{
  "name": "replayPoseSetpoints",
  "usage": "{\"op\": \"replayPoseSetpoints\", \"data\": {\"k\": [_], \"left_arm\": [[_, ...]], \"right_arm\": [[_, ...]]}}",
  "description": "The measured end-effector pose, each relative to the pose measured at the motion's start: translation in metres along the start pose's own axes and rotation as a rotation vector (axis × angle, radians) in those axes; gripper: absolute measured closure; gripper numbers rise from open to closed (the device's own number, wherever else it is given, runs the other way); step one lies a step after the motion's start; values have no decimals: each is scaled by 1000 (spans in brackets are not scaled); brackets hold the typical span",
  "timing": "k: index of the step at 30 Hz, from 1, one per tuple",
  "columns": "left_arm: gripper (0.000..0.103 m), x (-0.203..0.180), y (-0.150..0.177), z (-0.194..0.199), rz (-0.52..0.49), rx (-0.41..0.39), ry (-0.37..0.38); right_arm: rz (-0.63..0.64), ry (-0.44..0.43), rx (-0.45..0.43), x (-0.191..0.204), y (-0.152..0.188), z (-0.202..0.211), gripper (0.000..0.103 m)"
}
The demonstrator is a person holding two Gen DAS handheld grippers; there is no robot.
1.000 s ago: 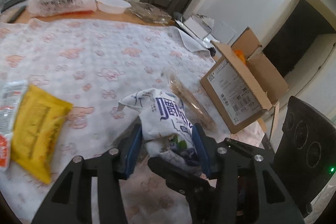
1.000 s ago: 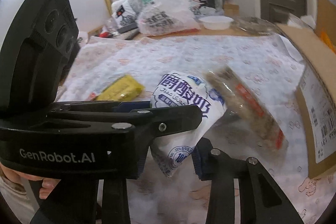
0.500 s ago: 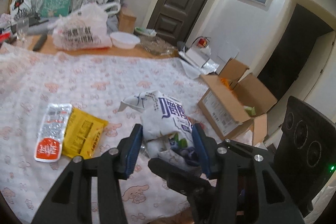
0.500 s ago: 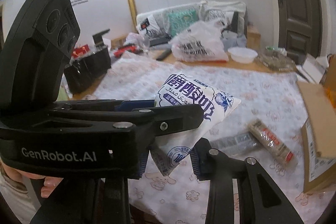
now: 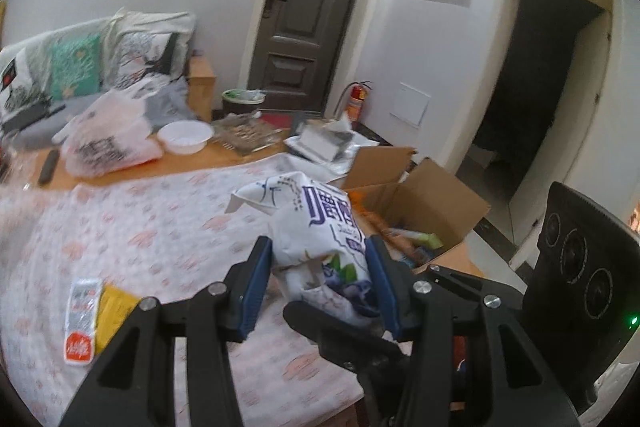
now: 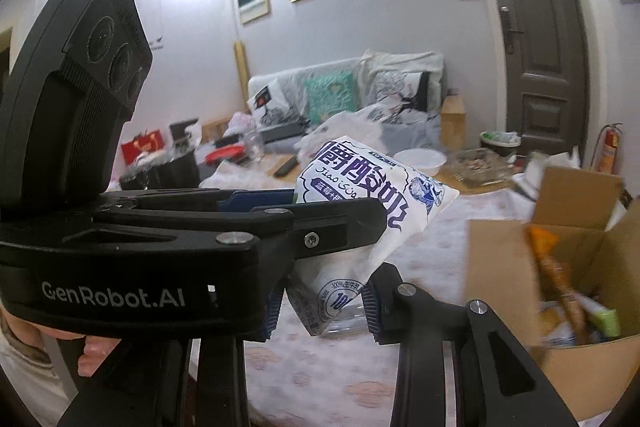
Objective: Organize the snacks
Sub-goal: 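Carry the white bag into the box and open the left gripper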
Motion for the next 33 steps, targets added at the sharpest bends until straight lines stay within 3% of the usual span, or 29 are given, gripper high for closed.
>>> {"op": "replayPoseSetpoints", "data": {"k": [9,15,22,29,31,33], "left_arm": [[58,-93,-7,-77,-104,79,87],[58,-129,5,-130,-149,153,115],[58,-133,20,-178,-145,215,106],[58,-131,23,-202,-149,241,109],[58,-129,25,-205,-148,247,104],[52,-126,26,-206,-135,252,106]], "right_arm": [[-80,114,-40,-94,-6,49,75],[-135,187,-15,-155,7,62,75],[-167,226,65,-206,23,46,74],[-136,253,37,-224,21,47,72],[-131,257,45,-226,22,45,65],[-131,254,51,-226,25,45,59]]}}
Point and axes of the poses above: each gripper's, at about its wrist camera, not at the fingertips, and z roughly against the way its jaws point, x to its left, y to its underside, the point moved 10 cm from there along -z, roughly the way its jaws point, and after that the axes turned 10 degrees about -x, right-handed, at the moved point
